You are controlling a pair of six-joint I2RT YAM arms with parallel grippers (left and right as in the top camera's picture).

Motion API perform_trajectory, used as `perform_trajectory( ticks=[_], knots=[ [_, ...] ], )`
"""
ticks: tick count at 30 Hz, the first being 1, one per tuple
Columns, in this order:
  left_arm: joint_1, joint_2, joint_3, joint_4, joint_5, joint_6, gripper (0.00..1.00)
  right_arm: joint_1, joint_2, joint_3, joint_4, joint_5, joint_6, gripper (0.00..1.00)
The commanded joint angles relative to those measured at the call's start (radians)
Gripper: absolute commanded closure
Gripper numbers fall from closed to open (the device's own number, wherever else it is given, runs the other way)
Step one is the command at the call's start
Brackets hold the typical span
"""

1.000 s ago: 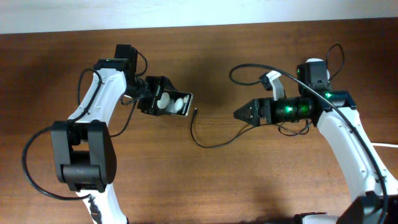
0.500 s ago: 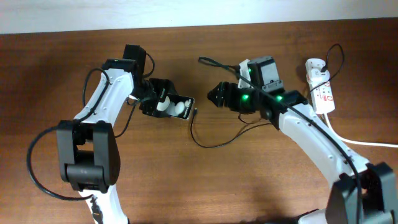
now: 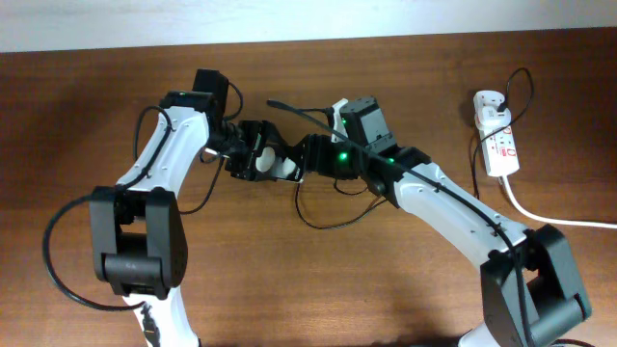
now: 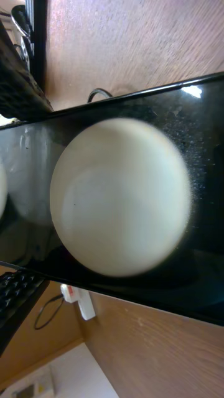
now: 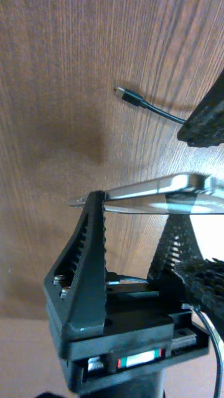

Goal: Plug charger to phone and switch on socket
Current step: 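Bring the right gripper to the phone and grasp its edge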

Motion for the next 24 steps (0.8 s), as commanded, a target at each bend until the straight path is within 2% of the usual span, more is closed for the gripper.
perform_trajectory(
  ticks=[1, 7, 18, 20, 23, 24],
  knots=[
    [-0.034, 0.005, 0.023, 0.002, 0.047, -0.01, 0.75, 0.025, 0.042, 0.015, 0.007, 0.018, 0.026, 0.42],
    [-0.048, 0.005, 0.023, 0.02, 0.048, -0.032, 0.75, 0.026, 0.045, 0.015, 0.017, 0.046, 0.027, 0.64],
    [-0.048, 0.005, 0.023, 0.021, 0.045, -0.032, 0.75, 0.053, 0.079, 0.015, 0.051, 0.045, 0.039, 0.7],
    [-0.048, 0.005, 0.023, 0.02, 0.045, -0.032, 0.75, 0.053, 0.079, 0.015, 0.052, 0.045, 0.039, 0.79],
    [-0.048, 0.005, 0.023, 0.02, 0.045, -0.032, 0.75, 0.053, 0.079, 0.015, 0.055, 0.045, 0.039, 0.8],
    [-0.048, 0.005, 0.023, 0.02, 0.045, -0.032, 0.76, 0.053, 0.079, 0.015, 0.059, 0.045, 0.039, 0.86]
  ],
)
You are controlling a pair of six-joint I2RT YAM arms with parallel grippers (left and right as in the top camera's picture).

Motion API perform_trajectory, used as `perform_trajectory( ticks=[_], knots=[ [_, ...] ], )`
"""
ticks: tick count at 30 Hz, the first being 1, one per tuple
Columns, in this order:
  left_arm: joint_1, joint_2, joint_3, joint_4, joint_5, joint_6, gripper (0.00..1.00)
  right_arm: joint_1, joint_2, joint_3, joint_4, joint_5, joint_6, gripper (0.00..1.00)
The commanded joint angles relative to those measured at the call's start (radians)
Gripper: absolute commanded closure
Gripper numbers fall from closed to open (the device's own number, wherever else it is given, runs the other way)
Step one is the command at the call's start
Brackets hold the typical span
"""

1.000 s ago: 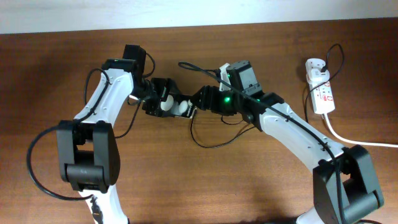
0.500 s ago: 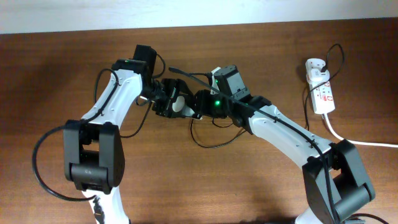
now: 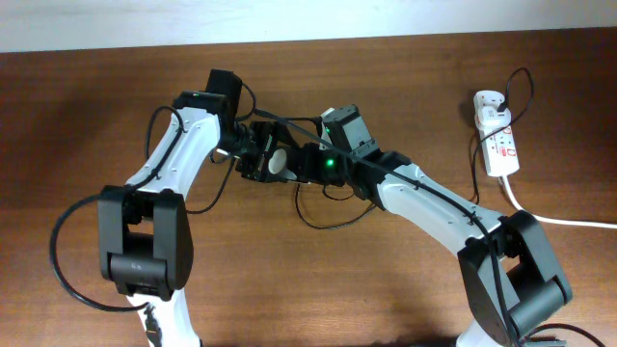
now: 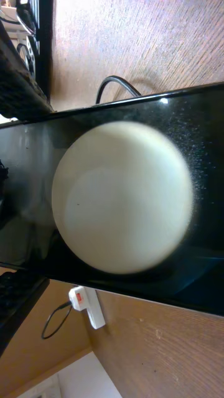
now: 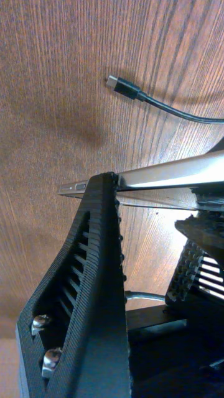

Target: Plug charger to phone and switch on socket

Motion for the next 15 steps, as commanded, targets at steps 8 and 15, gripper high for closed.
perform_trajectory(
  ticks=[8, 15],
  knots=[
    [0.0, 0.005, 0.023, 0.002, 0.027, -0.006, 0.7, 0.006, 0.004, 0.015, 0.124, -0.031, 0.021, 0.96],
    [0.0, 0.005, 0.023, 0.002, 0.027, -0.006, 0.19, 0.005, 0.004, 0.015, 0.124, -0.045, 0.02, 0.96]
  ],
)
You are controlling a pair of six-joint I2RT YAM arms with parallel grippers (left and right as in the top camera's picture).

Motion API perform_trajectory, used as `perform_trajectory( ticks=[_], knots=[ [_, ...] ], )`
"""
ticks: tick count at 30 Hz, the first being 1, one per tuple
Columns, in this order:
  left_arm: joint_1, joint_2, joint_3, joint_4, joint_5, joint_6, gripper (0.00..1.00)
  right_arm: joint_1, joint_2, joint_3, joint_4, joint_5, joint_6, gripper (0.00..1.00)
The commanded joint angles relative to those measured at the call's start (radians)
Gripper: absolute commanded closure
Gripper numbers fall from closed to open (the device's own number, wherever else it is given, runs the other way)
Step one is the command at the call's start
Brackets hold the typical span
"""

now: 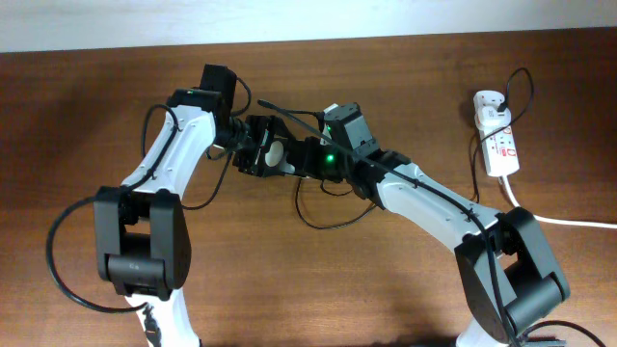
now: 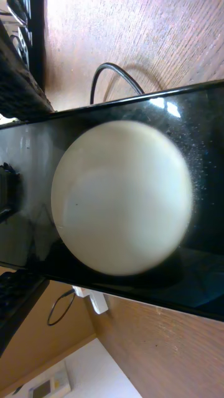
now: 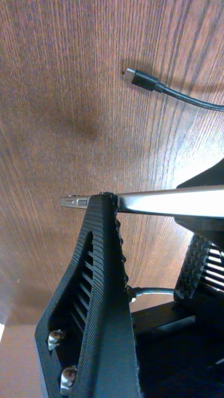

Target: Plug charger to phone and switch on socket

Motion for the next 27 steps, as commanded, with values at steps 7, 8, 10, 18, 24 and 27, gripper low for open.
perform_trajectory(
  ticks=[7, 8, 10, 18, 24, 27],
  knots=[
    [-0.014, 0.005, 0.006, -0.013, 0.024, 0.02, 0.01, 0.003, -0.01, 0.019, 0.031, -0.053, -0.053, 0.96],
    [-0.007, 0.005, 0.006, 0.01, 0.024, 0.108, 0.01, -0.009, -0.01, 0.019, 0.01, -0.055, -0.053, 0.96],
    [0.003, 0.005, 0.006, 0.056, 0.027, 0.248, 0.01, -0.065, -0.01, 0.019, -0.067, -0.056, -0.054, 0.96],
    [0.005, 0.005, 0.006, 0.388, 0.307, 0.824, 0.01, -0.345, -0.191, 0.019, -0.349, -0.178, -0.253, 0.96],
    [0.002, 0.005, 0.006, 0.71, 0.663, 0.814, 0.01, -0.69, -0.63, 0.016, -0.494, -0.446, -0.272, 0.96],
    [-0.018, 0.005, 0.006, 0.71, 0.663, 0.779, 0.01, -0.776, -0.741, -0.086, -0.496, -0.446, -0.267, 0.96]
  ],
)
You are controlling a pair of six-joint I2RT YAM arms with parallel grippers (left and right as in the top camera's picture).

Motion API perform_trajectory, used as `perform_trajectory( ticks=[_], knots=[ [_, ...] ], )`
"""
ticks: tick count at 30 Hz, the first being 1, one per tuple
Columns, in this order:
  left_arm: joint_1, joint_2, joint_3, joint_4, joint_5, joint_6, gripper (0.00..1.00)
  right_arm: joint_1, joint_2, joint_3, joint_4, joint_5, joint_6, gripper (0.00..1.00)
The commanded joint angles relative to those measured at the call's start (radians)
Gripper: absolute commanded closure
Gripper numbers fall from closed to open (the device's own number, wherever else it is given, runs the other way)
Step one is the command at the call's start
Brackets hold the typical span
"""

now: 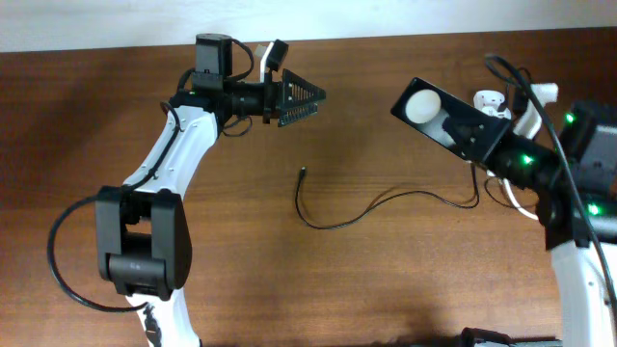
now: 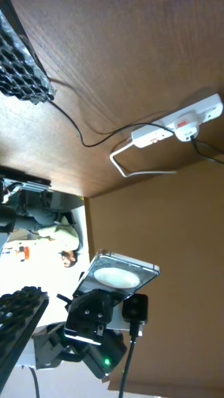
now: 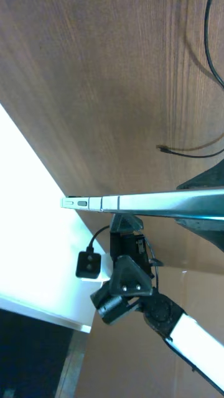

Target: Plug charger to phone and switch on socket

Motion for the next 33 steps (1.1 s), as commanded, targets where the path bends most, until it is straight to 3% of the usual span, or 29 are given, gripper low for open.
perform_trajectory(
  ticks=[1, 3, 4, 7, 10, 16, 19, 21, 23, 27, 33],
  knots=[
    [-0.02, 0.005, 0.01, 0.002, 0.037, -0.044, 0.01, -0.068, -0.101, -0.16, 0.056, -0.047, 0.006, 0.96],
    [-0.028, 0.005, 0.01, 0.002, 0.037, -0.048, 0.01, -0.08, -0.183, -0.325, 0.254, -0.059, 0.106, 0.96],
    [-0.043, 0.005, 0.01, 0.001, 0.036, -0.052, 0.01, -0.08, -0.262, -0.481, 0.504, -0.052, 0.283, 0.96],
    [-0.076, 0.005, 0.01, 0.001, 0.036, -0.052, 0.01, -0.063, -0.28, -0.688, 0.814, 0.041, 0.592, 0.96],
    [-0.121, 0.005, 0.01, 0.001, 0.021, -0.058, 0.01, 0.087, -0.203, -0.697, 0.914, 0.287, 0.686, 0.96],
    [-0.149, 0.005, 0.01, 0.002, -0.078, -0.172, 0.0, 0.552, 0.142, -0.67, 1.388, 0.968, 0.728, 0.96],
    [-0.149, 0.005, 0.01, 0.04, -0.119, -0.234, 0.04, 0.621, 0.259, -0.568, 1.428, 0.999, 0.729, 0.96],
    [-0.149, 0.005, 0.01, 0.163, -0.138, -0.296, 0.08, 0.642, 0.284, -0.503, 1.427, 0.995, 0.748, 0.96],
    [-0.149, 0.005, 0.01, 0.258, -0.183, -0.406, 0.12, 0.642, 0.284, -0.491, 1.427, 0.991, 0.906, 0.96],
    [-0.149, 0.005, 0.01, 0.408, -0.237, -0.55, 0.25, 0.642, 0.284, -0.491, 1.427, 0.918, 1.039, 0.96],
    [-0.177, 0.005, 0.01, 0.45, -0.28, -0.575, 0.42, 0.642, 0.284, -0.49, 1.427, 0.904, 1.04, 0.96]
  ],
)
